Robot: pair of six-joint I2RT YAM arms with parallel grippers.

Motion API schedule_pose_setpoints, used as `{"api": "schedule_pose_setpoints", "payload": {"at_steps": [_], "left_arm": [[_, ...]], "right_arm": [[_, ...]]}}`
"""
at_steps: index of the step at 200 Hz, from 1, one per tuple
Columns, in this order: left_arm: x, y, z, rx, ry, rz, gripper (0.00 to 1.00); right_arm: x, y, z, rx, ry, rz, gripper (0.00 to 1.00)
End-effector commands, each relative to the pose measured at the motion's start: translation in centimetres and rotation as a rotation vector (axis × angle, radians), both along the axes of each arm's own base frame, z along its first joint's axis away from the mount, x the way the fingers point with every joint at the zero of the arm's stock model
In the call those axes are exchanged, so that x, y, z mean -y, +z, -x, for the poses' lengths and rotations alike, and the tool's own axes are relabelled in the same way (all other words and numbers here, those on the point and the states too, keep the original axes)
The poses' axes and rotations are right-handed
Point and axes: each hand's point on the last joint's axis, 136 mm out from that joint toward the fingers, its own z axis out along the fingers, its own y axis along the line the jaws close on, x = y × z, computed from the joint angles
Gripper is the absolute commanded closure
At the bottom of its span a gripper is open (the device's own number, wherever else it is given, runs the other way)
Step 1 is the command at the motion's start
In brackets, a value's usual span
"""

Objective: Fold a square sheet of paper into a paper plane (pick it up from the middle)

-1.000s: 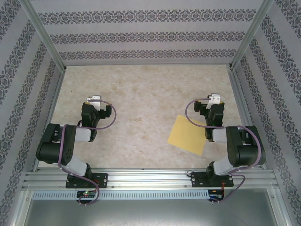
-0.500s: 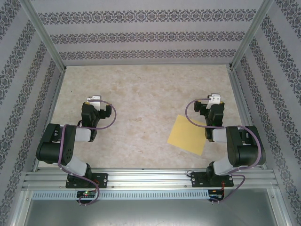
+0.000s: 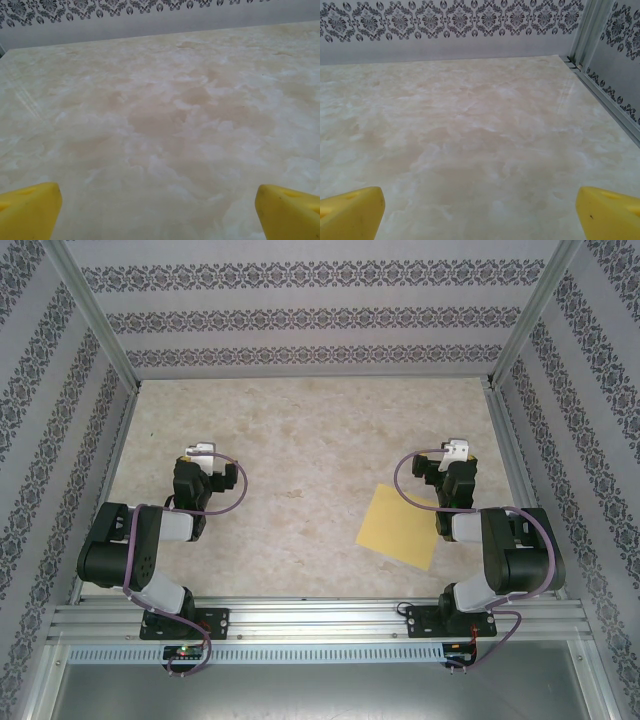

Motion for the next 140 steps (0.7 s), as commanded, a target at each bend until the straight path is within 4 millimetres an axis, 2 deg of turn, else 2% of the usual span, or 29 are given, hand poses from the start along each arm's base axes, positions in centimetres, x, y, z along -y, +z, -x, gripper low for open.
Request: {"api": "schedule_pose_setpoints", "payload": {"at_steps": [1,23,37,60,76,92,98,102,112,129,140], "left_arm": [[-0.1,2.3,0.0,0.040,-0.012,-0.003,0.00],[-0.2,4.1,0.9,0.038,-0.003,0.021,0.00],[-0.1,5.5,1.6,0.049,-0.006,0.045,0.00],[-0.1,8.2,2.4,0.095,0.021,0.154,0.00],[-0.6,9.0,2.5,0.037,0.083,0.231,0.00],[-0.1,9.6,2.5,-0.021,0.087,0.311,0.00],[0.2,10.0,2.7,-0.032,0.090,0.361,0.00],[0.3,10.3,2.8,-0.042,0.098,0.396,0.00],[0.2,10.2,3.3,-0.082,0.134,0.446,0.00],[-1.1,8.9,4.7,-0.144,0.274,0.558,0.00],[-0.2,9.0,5.0,-0.153,0.218,0.575,0.00]], "right_arm": [[-0.1,1.7,-0.6,0.053,0.010,-0.002,0.02],[-1.7,3.0,0.0,0.056,0.086,0.033,0.02],[-2.1,4.9,0.9,0.121,0.095,0.024,0.02],[-1.7,5.2,3.0,-0.079,0.046,-0.060,0.02],[-1.6,6.5,5.0,-0.169,-0.022,-0.203,0.02],[-0.9,7.1,7.7,-0.245,-0.193,-0.486,0.02],[-1.6,7.6,8.0,-0.254,-0.151,-0.523,0.02],[-3.5,8.1,8.3,-0.266,-0.038,-0.562,0.02],[-5.6,8.6,8.8,-0.265,0.062,-0.655,0.02],[-7.7,7.9,10.2,-0.315,0.111,-0.798,0.02],[-8.9,7.1,11.2,-0.375,0.132,-0.816,0.02]]}}
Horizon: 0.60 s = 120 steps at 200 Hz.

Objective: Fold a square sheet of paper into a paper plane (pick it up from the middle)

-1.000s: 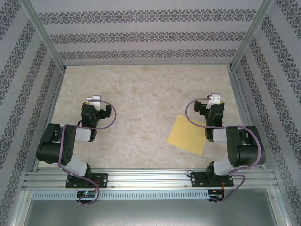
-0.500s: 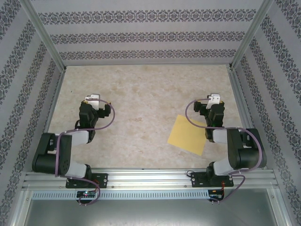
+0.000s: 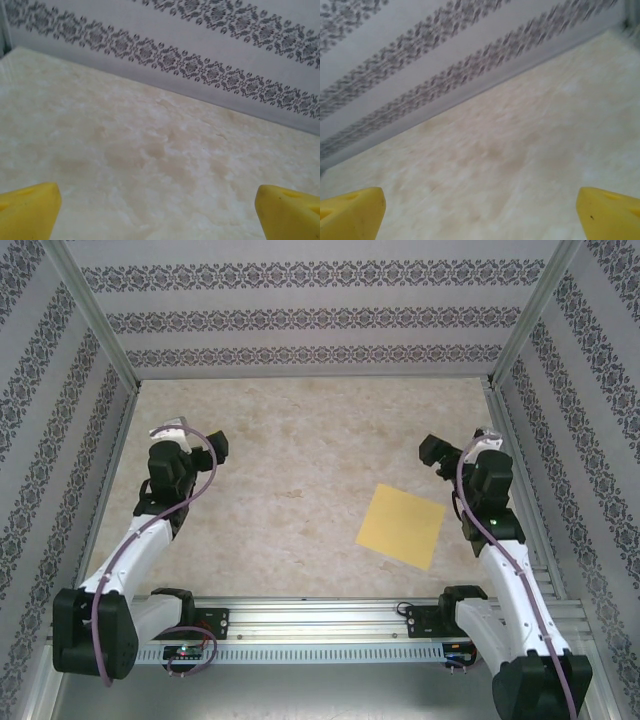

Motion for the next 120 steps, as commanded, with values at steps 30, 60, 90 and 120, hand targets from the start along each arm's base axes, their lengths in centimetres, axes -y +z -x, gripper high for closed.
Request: {"api": "schedule_pose_setpoints", "payload": {"at_steps": [30,60,90,120], "left_arm": [[1.2,-2.8,3.1,-0.176,-0.023,0.203,0.00],[4.0,-3.0,4.2,-0.194,-0.173,0.275,0.00],[6.0,-3.8,5.4,-0.171,-0.282,0.365,0.00],[7.5,-4.7,6.5,-0.227,-0.351,0.416,0.00]], "right_arm": [[-6.3,-9.1,5.2,-0.427,0.146,-0.173,0.04],[-9.6,-11.3,5.1,-0.544,0.196,-0.088,0.05],[-10.3,-13.5,4.2,-0.688,0.141,0.099,0.06],[-11.4,-15.6,2.9,-0.749,0.132,0.096,0.07]]}}
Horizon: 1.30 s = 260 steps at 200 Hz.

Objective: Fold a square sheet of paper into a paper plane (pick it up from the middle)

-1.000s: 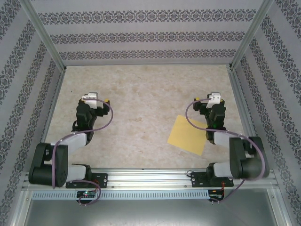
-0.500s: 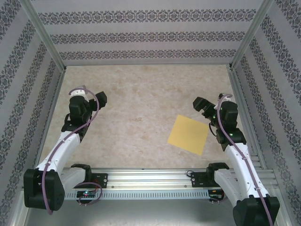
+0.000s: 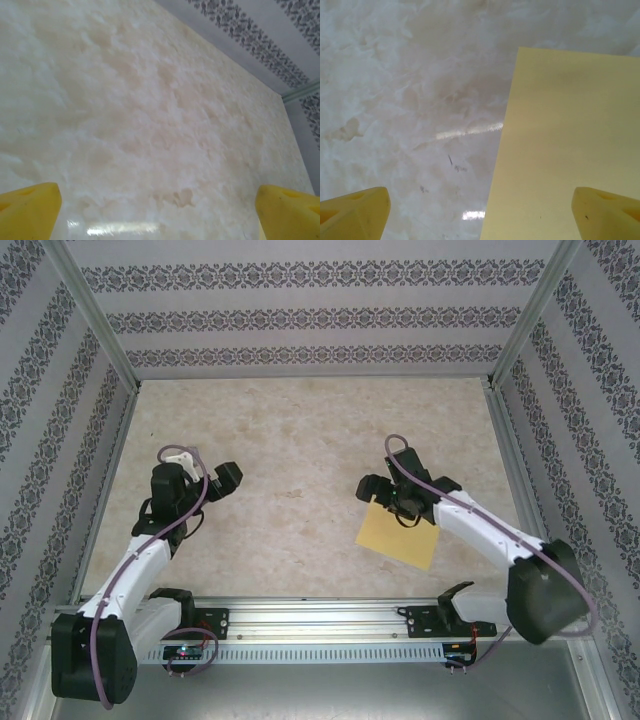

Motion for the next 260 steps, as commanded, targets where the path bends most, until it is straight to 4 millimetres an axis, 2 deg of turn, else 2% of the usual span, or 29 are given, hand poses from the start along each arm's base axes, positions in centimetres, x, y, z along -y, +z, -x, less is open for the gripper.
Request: {"api": "schedule_pose_setpoints", "payload": {"at_steps": [1,41,92,115,167,199,225,242,260], "left_arm": [[1.8,1.3,0.6,0.019,-0.091,0.095,0.00],[2.2,0.4,0.9,-0.027,-0.121,0.077,0.00],[1.8,0.2,2.0,-0.108,-0.108,0.054,0.00],[2.3,0.0,2.3,-0.148,-0.123,0.083,0.00],[3.8,-0.6,3.4,-0.235,-0.160,0.139,0.00],[5.0,-1.6,4.3,-0.277,-0.188,0.140,0.00],[5.8,-2.4,5.3,-0.291,-0.203,0.142,0.00],[5.8,-2.8,5.7,-0.294,-0.194,0.140,0.00],[5.8,-2.8,5.8,-0.279,-0.197,0.140,0.00]], "right_arm": [[0.5,-0.9,-0.8,-0.023,-0.055,0.053,0.07],[-0.6,-3.5,-2.1,-0.102,-0.050,0.075,0.09],[-2.0,-6.4,-2.0,-0.188,-0.010,0.060,0.13],[-2.7,-6.3,-2.0,-0.178,0.029,0.062,0.14],[-6.4,-8.7,-1.2,-0.261,0.161,0.000,0.16],[-11.0,-8.4,-2.4,-0.223,0.227,-0.099,0.17],[-14.2,-7.8,-3.5,-0.227,0.311,-0.083,0.16],[-14.6,-6.9,-3.9,-0.239,0.312,-0.030,0.16],[-14.3,-4.6,-4.7,-0.183,0.281,-0.026,0.16]]}}
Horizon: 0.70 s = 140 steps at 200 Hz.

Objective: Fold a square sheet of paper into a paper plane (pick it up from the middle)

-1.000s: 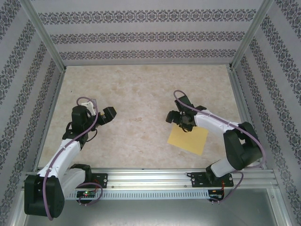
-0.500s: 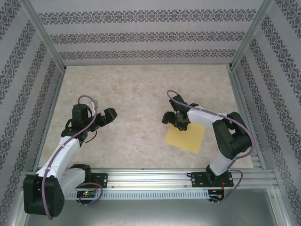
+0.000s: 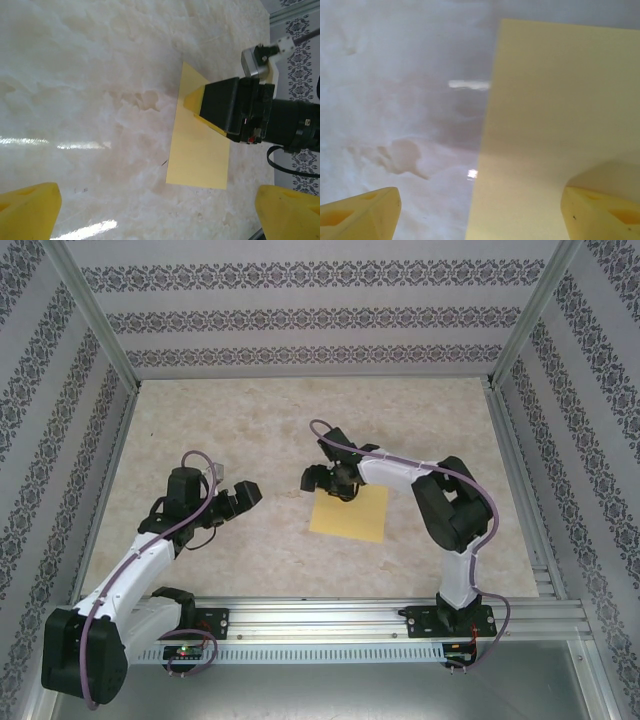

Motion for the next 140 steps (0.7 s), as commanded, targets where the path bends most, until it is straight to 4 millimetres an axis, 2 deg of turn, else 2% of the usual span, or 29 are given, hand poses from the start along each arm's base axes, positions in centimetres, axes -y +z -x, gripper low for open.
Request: {"api": "schedule_pose_setpoints", "payload": {"at_steps": [1,18,36,60,80,107,140], "left_arm": [[0.0,-0.1,0.6,0.003,0.011,0.006,0.00],[0.0,0.0,0.3,0.028,0.012,0.005,0.00],[0.4,0.5,-0.1,0.048,-0.005,0.016,0.00],[1.9,0.8,-0.3,0.060,-0.079,0.004,0.00],[3.4,0.6,-0.3,0.058,-0.154,-0.033,0.00],[5.4,0.1,-0.2,0.050,-0.221,-0.082,0.00],[5.8,-0.5,-0.4,0.047,-0.226,-0.110,0.00]], "right_arm": [[0.4,1.4,0.8,-0.010,0.003,0.032,0.16],[1.7,3.8,0.2,0.038,-0.029,0.038,0.15],[4.6,4.9,0.1,0.081,-0.081,0.110,0.14],[7.7,4.2,0.4,0.081,-0.154,0.140,0.14],[9.4,2.3,1.0,0.027,-0.183,0.201,0.15],[8.7,0.4,1.2,0.002,-0.140,0.221,0.16],[7.0,-0.9,0.4,0.013,-0.078,0.217,0.15]]}}
